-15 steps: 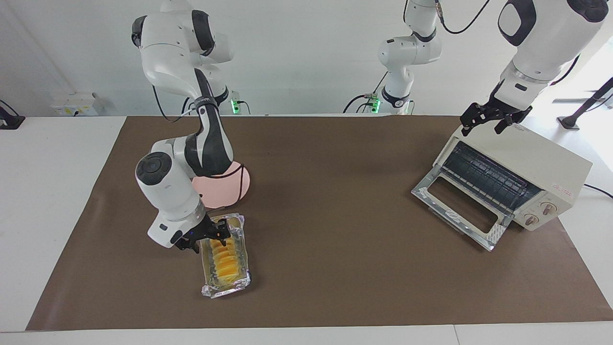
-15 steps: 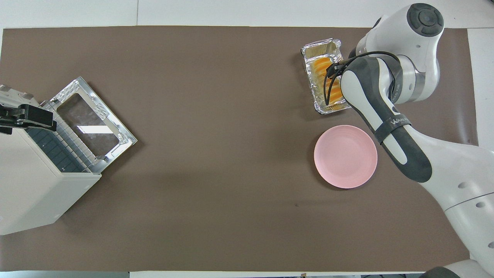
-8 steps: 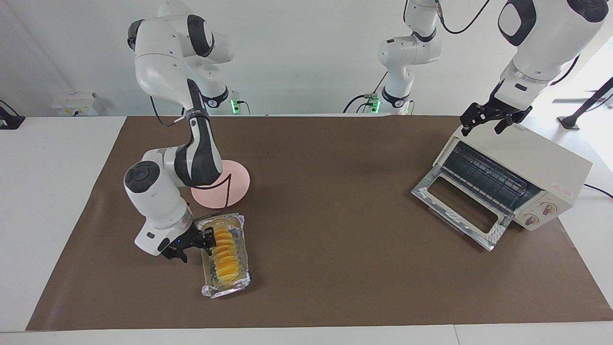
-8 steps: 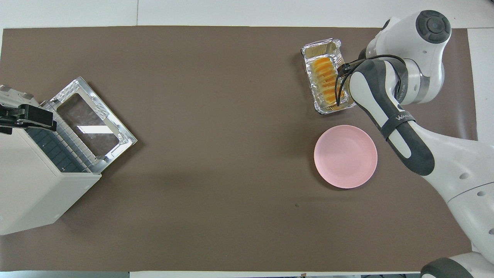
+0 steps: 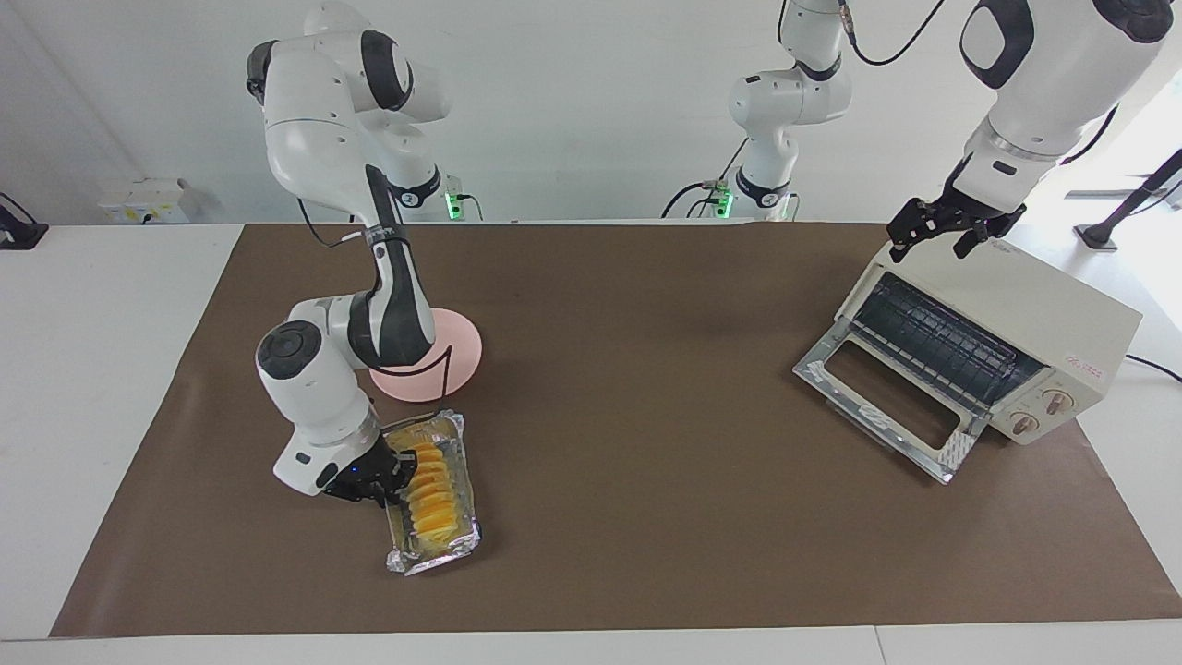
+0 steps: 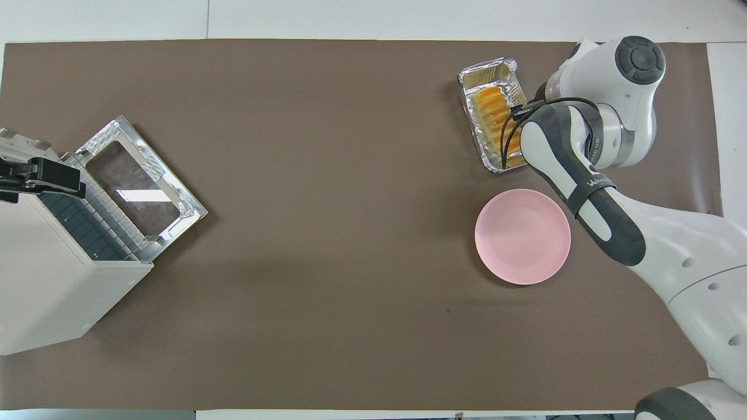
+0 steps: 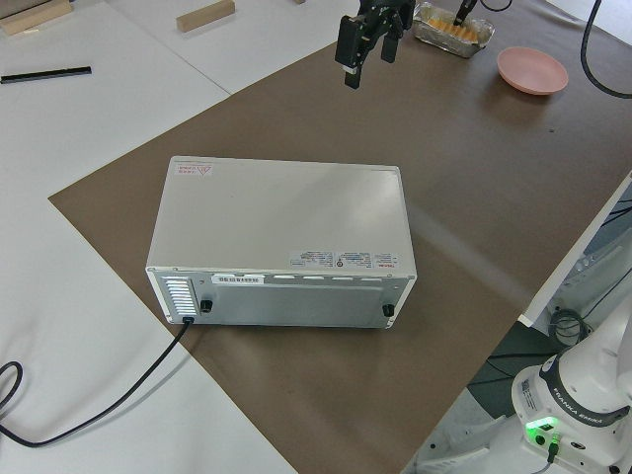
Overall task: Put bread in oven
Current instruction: 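Grasp the foil tray rim with the right gripper and drag it toward the oven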
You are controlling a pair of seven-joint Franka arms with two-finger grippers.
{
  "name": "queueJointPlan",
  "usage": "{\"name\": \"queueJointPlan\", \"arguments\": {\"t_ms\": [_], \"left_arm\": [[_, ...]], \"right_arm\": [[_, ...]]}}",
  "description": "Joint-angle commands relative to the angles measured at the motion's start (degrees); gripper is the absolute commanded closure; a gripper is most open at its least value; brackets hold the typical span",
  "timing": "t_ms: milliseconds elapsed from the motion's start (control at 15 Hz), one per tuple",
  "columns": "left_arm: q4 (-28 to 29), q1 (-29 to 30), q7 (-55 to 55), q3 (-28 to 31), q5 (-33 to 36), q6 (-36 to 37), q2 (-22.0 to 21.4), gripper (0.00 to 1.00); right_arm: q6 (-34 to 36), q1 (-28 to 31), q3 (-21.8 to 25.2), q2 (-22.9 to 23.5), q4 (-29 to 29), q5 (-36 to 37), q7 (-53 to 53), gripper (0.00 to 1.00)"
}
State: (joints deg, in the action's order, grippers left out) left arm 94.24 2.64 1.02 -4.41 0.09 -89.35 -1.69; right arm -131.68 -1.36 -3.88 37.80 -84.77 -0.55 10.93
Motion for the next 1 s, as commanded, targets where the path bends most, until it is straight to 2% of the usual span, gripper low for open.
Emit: {"name": "queueJointPlan", "arguments": {"t_ms": [0, 133, 333, 466, 798, 931], "left_arm": [[1.2, 0.3, -0.4, 0.2, -1.0, 0.2, -1.5, 0.00], [1.2, 0.3, -0.4, 0.2, -1.0, 0.2, -1.5, 0.00], [1.2, 0.3, -0.4, 0.2, -1.0, 0.2, -1.5, 0.00], [1.2, 0.3, -0.4, 0.2, -1.0, 0.2, -1.5, 0.00], [1.2, 0.3, -0.4, 0.2, -1.0, 0.2, -1.5, 0.00], [1.2, 0.3, -0.4, 0.2, -1.0, 0.2, -1.5, 0.00]], "right_arm": [[0.2, 0.4, -0.6, -0.8, -0.2, -0.4, 1.0, 1.00], [2.8, 0.6, -0.7, -0.8, 1.0, -0.5, 1.0, 1.00], [11.8, 0.0, -1.0, -1.4, 5.6, -1.2, 0.6, 1.00], [16.8, -1.4, -1.0, -2.1, 7.9, -4.3, -1.0, 1.00], [23.3, -12.7, -0.9, -6.2, 9.6, -4.6, -19.2, 1.00], [22.0, -19.4, -0.9, -6.3, 9.6, -4.5, -30.5, 1.00]]}}
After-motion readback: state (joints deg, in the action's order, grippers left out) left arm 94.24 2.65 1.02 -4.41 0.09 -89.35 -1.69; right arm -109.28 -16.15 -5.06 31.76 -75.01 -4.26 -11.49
